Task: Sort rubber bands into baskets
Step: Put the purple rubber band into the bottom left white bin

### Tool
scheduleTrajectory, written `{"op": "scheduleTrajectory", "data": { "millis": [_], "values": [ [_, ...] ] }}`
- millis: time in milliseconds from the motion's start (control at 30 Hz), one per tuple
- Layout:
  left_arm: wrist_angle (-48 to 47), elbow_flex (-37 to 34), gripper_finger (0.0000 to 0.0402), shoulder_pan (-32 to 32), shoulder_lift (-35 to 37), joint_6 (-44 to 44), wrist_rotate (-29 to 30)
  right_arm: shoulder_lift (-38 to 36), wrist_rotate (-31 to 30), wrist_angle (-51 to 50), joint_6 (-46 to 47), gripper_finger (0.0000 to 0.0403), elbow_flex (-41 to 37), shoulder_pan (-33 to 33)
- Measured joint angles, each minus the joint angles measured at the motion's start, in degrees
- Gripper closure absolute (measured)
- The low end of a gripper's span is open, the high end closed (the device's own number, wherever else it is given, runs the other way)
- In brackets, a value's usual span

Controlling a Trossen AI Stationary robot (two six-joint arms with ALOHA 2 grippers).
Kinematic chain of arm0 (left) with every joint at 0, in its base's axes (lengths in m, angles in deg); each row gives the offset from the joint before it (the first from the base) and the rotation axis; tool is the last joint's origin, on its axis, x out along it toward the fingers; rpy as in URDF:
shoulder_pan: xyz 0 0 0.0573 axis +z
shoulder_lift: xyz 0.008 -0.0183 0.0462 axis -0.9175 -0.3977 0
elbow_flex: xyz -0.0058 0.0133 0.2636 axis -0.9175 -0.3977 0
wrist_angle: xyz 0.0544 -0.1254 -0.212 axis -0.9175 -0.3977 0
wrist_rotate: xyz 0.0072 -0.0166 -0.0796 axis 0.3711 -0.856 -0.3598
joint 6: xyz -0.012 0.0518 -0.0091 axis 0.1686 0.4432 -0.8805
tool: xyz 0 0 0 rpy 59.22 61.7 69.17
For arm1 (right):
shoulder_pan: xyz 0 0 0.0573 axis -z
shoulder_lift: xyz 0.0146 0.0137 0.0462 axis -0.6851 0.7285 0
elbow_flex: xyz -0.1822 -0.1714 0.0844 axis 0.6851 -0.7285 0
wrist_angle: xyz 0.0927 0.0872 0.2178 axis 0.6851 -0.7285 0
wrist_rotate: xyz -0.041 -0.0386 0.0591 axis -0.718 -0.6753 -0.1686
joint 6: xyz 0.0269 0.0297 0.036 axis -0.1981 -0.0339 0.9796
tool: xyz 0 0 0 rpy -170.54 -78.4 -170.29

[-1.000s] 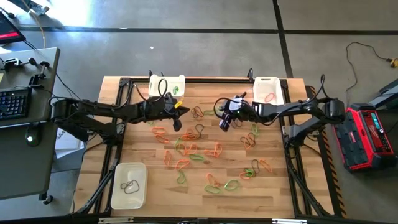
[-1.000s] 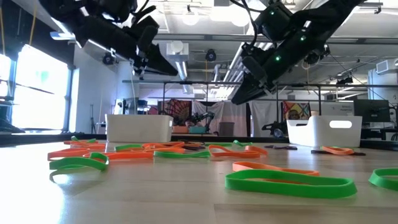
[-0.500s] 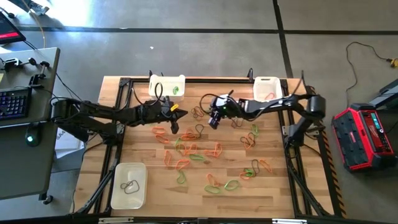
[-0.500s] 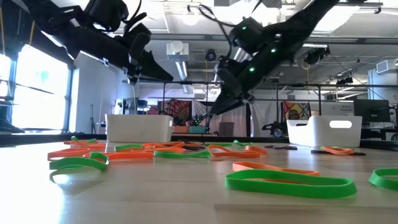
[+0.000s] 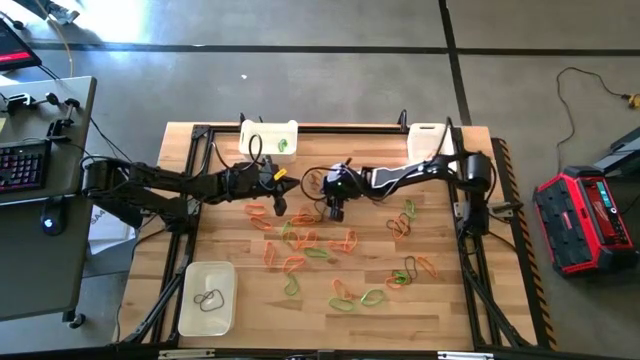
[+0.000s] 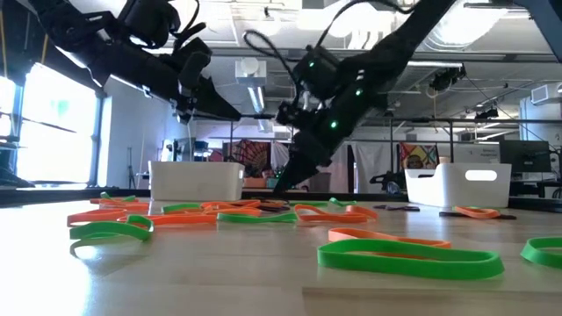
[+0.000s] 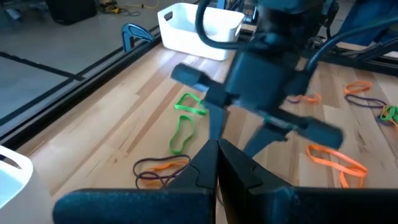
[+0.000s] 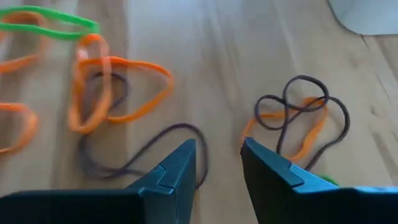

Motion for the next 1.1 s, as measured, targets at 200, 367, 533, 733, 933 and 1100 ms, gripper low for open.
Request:
{"op": "scheduleTrajectory", "data": {
  "millis": [200,367,533,733,933,1100],
  "values": [
    [-0.21,0.0,0.0401,-0.02,0.0,0.02,0.02,0.69,-4.89,0.39,-0.02,0.0285,1.9,0.74],
    [-0.18,0.01,0.0401,-0.02,0.0,0.02,0.02,1.49,0.02,0.44,1.54,0.0307,1.92,3.51],
    [-0.22,0.04,0.0401,-0.02,0.0,0.04,0.02,3.9,2.57,1.74,1.25,0.0337,1.9,4.94],
    [-0.28,0.04,0.0401,-0.02,0.0,0.07,0.02,4.97,3.45,2.69,1.47,0.0341,1.9,4.94],
    [-0.31,0.04,0.0401,-0.03,0.0,0.07,0.02,5.04,2.53,2.7,1.65,0.0388,1.9,4.94],
    [-0.31,0.04,0.0401,-0.02,0.0,0.09,0.02,4.39,2.51,2.48,2.58,0.0395,1.79,4.79]
  ]
}}
